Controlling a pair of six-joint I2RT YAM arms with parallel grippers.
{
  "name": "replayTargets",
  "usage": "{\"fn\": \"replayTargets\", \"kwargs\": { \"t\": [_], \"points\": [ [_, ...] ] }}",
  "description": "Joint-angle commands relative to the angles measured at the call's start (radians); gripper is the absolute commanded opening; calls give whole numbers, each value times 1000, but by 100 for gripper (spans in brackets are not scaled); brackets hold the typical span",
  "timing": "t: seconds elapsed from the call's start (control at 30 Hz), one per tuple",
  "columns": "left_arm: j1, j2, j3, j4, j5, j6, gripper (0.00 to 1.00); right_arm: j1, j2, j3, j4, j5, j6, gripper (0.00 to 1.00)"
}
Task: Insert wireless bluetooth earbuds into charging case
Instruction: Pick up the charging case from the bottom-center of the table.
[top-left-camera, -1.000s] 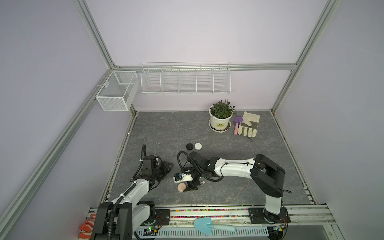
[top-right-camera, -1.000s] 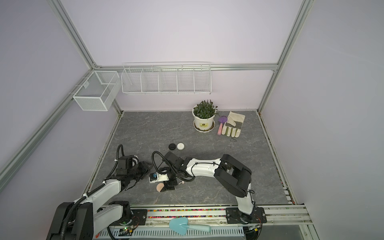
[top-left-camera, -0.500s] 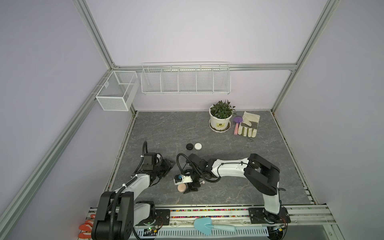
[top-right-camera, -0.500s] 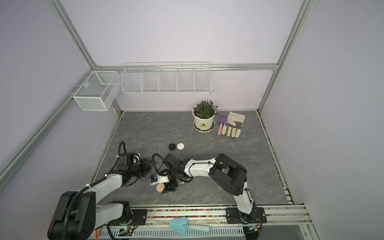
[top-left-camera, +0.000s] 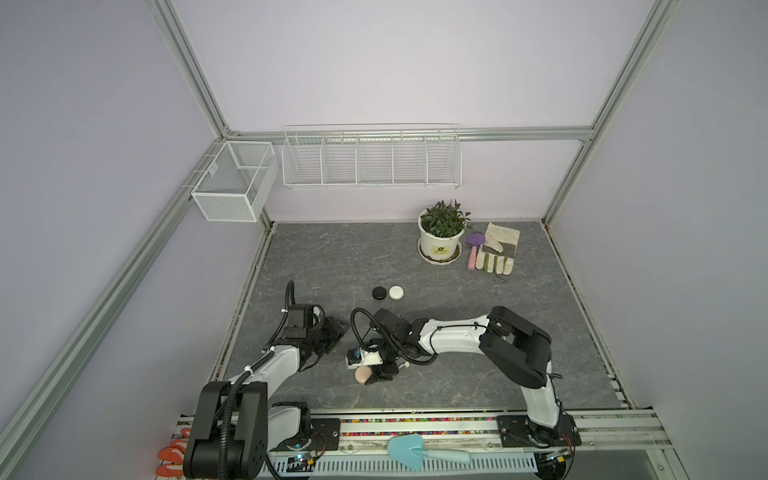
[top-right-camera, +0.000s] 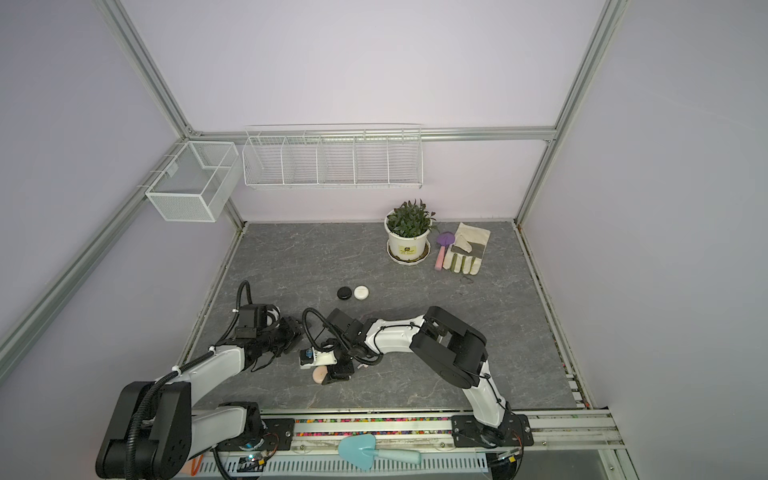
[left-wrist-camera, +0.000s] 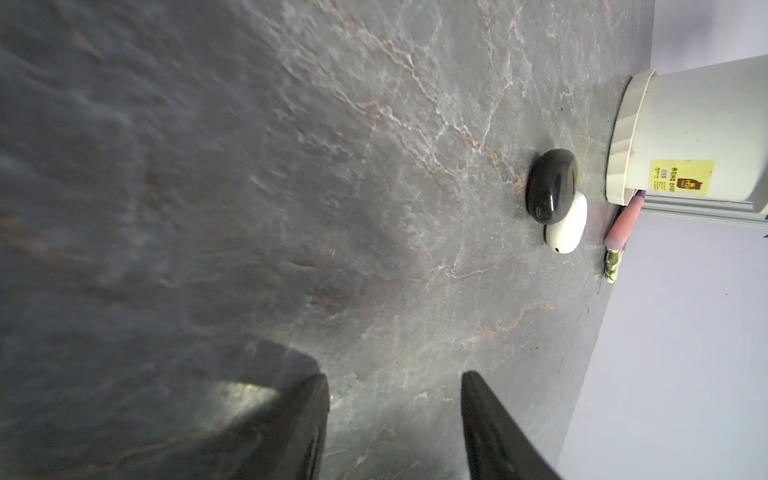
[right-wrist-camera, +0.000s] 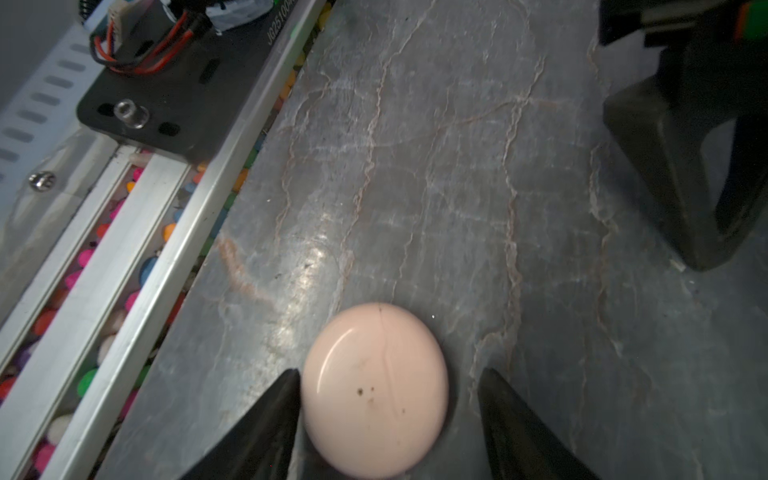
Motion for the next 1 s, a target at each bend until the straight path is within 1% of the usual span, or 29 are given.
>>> {"fn": "replayTargets", "kwargs": {
  "t": [0.0, 0.2, 0.4, 0.57, 0.63, 0.73, 0.87, 0.97],
  "points": [
    [7, 21, 0, -25, -25, -1, 53, 10, 12, 1, 12, -20, 5, 69],
    [7, 29, -10, -3, -12, -11, 52, 15, 23, -2, 28, -4, 19, 62],
    [7, 21, -8, -1, -12, -8, 51, 15, -1, -16, 30, 21, 30, 56],
    [10, 10, 0, -10, -1, -5, 50, 16, -54, -43, 69, 75, 61, 46],
    [12, -11, 4, -23, 4, -3, 50, 13, -91, -62, 98, 104, 72, 41],
    [13, -67, 7, -30, 19, -7, 49, 5, -158, -88, 128, 132, 88, 36],
    [14, -149, 14, 19, 59, -32, 49, -9, -241, -88, 98, 152, 104, 36],
    [13, -196, 11, 109, 119, -49, 50, -49, -303, -140, 109, 187, 129, 35]
  ]
}}
